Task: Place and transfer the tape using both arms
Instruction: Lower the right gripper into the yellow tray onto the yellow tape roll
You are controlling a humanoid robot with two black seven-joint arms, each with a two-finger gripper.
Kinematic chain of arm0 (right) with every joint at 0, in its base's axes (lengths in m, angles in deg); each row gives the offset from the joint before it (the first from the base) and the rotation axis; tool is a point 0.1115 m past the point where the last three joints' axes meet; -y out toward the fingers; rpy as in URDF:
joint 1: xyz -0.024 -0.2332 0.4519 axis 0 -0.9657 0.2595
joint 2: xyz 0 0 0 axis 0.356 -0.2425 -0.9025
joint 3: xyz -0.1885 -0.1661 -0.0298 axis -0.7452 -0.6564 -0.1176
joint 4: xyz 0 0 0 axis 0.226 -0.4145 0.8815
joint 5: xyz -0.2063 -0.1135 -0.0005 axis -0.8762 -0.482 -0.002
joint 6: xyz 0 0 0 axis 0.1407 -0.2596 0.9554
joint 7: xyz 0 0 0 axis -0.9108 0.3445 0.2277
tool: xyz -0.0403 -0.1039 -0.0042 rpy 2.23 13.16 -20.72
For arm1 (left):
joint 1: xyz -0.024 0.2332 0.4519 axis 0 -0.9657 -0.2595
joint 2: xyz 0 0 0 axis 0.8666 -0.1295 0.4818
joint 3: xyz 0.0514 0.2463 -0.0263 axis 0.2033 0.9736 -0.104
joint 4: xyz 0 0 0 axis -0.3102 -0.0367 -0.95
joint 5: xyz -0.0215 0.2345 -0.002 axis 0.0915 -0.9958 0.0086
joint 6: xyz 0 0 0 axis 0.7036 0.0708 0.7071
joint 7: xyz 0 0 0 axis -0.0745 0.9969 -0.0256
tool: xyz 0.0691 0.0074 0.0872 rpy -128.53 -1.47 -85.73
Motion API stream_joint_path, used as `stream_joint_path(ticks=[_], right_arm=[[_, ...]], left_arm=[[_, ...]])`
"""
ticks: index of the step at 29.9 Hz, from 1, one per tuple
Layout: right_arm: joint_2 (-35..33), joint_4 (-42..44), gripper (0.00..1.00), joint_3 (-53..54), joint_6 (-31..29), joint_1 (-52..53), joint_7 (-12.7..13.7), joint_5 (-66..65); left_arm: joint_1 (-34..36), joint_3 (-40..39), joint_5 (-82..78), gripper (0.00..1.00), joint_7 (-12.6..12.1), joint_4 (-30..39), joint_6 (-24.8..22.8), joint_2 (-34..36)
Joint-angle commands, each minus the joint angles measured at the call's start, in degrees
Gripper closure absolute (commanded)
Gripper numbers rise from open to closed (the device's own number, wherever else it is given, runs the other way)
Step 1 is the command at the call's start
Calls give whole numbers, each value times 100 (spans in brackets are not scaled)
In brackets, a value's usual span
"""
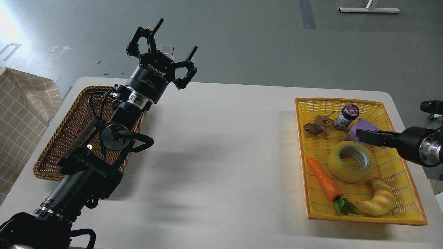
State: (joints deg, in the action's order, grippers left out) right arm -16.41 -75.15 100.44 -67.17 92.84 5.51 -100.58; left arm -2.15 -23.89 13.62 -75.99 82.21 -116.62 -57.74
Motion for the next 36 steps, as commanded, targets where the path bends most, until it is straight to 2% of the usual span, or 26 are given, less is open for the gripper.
stream_joint_path(ticks=[1,17,20,21,25,27,29,36], right_arm=[[9,48,3,-72,1,-93,0,-24],[272,566,8,-151,1,-226,0,-270],[316,725,15,-169,1,-226,-9,-261],[325,725,21,-169,1,-226,-9,-253],[378,742,25,-283,1,-208,-18,-261],[404,751,34,-397,1,-182,-35,-261],[430,751,35,-406,1,-182,-36,-261],[589,848,51,-450,1,-155,-53,-261]], left_arm=[[0,-7,0,2,0,0,0,-13],[0,-16,0,2,0,0,0,-4],[0,-16,0,2,0,0,0,-4],[0,-16,0,2,0,0,0,-4],[-9,-16,0,2,0,0,0,5],[-9,-16,0,2,0,0,0,5],[-9,-25,0,2,0,0,0,5],[-18,-25,0,2,9,0,0,5]])
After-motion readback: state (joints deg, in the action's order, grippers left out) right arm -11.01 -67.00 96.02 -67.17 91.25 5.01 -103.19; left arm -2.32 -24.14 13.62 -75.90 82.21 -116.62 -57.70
